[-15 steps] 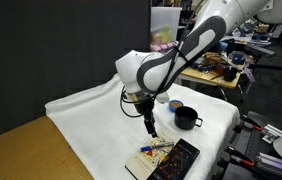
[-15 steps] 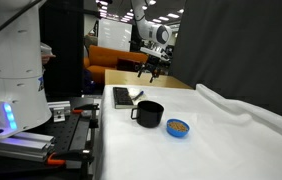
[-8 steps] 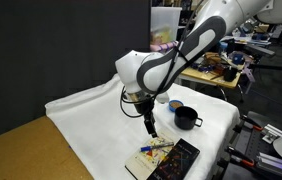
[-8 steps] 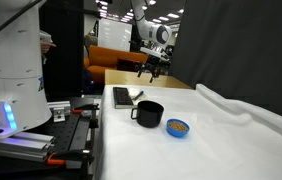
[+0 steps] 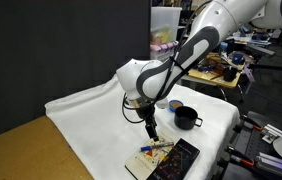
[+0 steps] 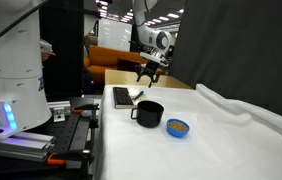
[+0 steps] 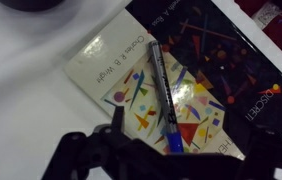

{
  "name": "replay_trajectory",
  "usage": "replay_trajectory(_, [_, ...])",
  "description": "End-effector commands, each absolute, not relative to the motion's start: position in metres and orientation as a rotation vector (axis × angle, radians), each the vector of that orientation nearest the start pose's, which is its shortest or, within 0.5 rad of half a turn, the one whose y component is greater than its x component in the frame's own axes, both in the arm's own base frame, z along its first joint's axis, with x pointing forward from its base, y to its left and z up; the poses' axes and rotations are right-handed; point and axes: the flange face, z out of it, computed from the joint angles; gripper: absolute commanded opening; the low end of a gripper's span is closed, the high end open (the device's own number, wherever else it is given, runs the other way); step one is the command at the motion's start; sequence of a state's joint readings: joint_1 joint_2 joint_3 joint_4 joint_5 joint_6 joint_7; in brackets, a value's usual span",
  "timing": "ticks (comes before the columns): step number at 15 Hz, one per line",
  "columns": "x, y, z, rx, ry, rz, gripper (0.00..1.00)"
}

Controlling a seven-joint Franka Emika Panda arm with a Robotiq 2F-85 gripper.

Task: Put the pen into the black cup.

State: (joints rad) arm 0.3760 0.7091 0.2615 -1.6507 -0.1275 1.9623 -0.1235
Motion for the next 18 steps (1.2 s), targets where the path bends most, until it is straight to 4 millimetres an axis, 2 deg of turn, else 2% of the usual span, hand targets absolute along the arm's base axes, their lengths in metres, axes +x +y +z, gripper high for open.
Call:
replay_trajectory(1, [0.527, 0.370, 0.166, -2.878, -1.217, 0.639, 1.00])
replay_trajectory(5, [0.516, 0.380, 0.144, -2.865, -1.241, 0.692, 1.00])
replay_trajectory(8, [0.509, 0.386, 0.135, -2.857, -1.259, 0.715, 1.00])
replay_trajectory(18, [0.505, 0.388, 0.130, -2.832, -1.268, 0.703, 1.00])
